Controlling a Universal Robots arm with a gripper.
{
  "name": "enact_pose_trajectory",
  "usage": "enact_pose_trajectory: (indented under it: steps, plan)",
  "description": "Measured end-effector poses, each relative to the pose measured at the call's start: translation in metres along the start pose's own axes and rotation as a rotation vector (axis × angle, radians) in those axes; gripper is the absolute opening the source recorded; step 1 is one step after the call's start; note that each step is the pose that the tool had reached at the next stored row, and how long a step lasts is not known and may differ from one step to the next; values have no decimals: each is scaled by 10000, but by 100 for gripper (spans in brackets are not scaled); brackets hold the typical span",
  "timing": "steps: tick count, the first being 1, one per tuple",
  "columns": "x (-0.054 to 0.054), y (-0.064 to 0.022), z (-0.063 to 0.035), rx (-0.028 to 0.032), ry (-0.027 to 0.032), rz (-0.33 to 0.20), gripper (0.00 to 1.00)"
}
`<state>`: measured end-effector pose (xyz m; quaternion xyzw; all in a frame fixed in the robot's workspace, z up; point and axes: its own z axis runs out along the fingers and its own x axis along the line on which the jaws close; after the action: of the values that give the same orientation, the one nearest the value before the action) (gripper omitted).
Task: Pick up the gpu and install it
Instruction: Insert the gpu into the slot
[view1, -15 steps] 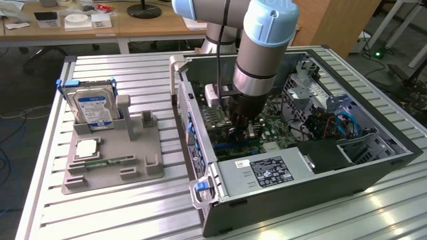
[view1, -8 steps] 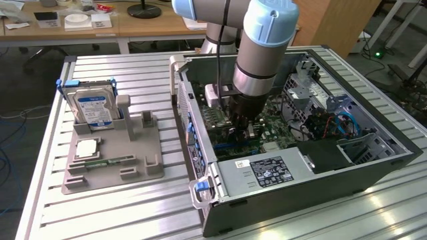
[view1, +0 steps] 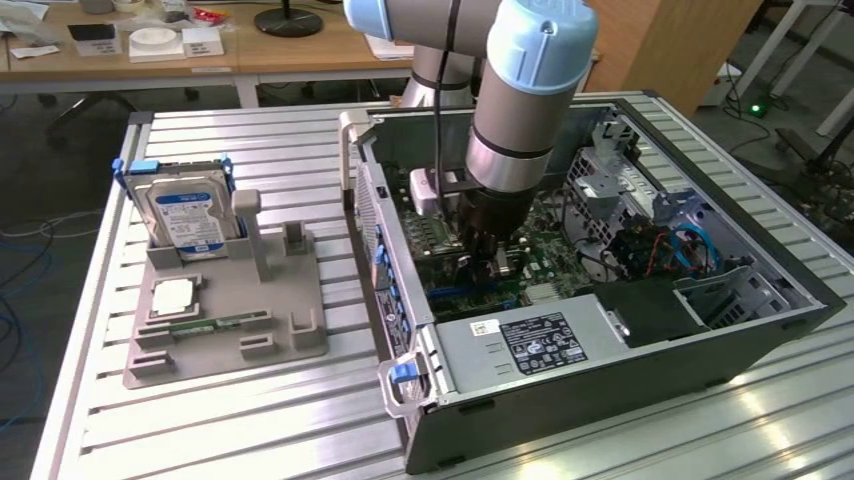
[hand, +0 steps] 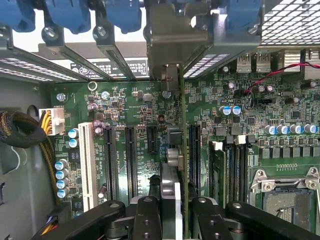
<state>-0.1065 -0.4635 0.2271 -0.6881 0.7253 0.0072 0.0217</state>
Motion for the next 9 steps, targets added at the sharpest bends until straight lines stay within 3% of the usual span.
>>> enact_pose_trajectory:
  steps: [9]
  plan:
    - [-4, 0, 25, 0, 1, -2, 29]
